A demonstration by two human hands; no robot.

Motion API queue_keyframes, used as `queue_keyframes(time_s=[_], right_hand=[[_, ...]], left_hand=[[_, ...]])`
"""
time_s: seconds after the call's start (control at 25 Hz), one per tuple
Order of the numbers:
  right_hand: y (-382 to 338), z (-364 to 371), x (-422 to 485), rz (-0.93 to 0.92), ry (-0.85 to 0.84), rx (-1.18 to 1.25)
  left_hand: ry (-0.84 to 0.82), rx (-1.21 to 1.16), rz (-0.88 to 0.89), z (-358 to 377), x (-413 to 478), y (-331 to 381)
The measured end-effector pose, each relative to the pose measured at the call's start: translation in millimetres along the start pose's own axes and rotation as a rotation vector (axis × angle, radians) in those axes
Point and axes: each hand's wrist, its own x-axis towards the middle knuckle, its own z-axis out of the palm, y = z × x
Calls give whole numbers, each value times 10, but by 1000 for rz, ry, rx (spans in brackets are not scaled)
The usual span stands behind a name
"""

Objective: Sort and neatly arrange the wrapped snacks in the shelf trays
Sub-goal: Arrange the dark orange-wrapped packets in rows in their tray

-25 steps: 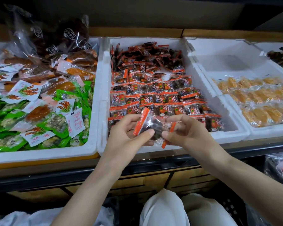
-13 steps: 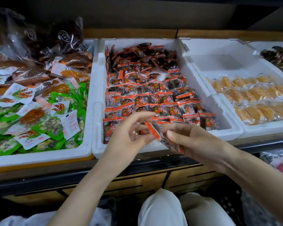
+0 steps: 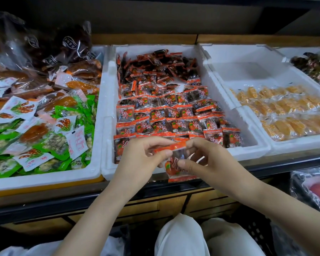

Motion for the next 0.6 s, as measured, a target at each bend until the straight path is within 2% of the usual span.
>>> queue_keyframes(time_s=[0.12,0.2,0.28,0.32,0.4,0.52,0.6], right_hand=[[-7,-119,94,-27,74,-165],[77,-287,285,23,193,-202],[198,-426,511,96,280,-182],[274,-458,610,128,254,-199],[380,-439,758,205,59,-286],[456,-326,864,271,-236,-430],[487,-300,875,236,-274,-555]], left_hand=[[-4,137,109,26,66,17],[22,365,189,-26,184,-64],[-113,631,224,-89,305,-210],[-230,759,203,-106,347,-287],[-418,955,139,-119,390,-406],[-474,980,100,-128,416,-469],[-485,953,70,-143,430,-478]])
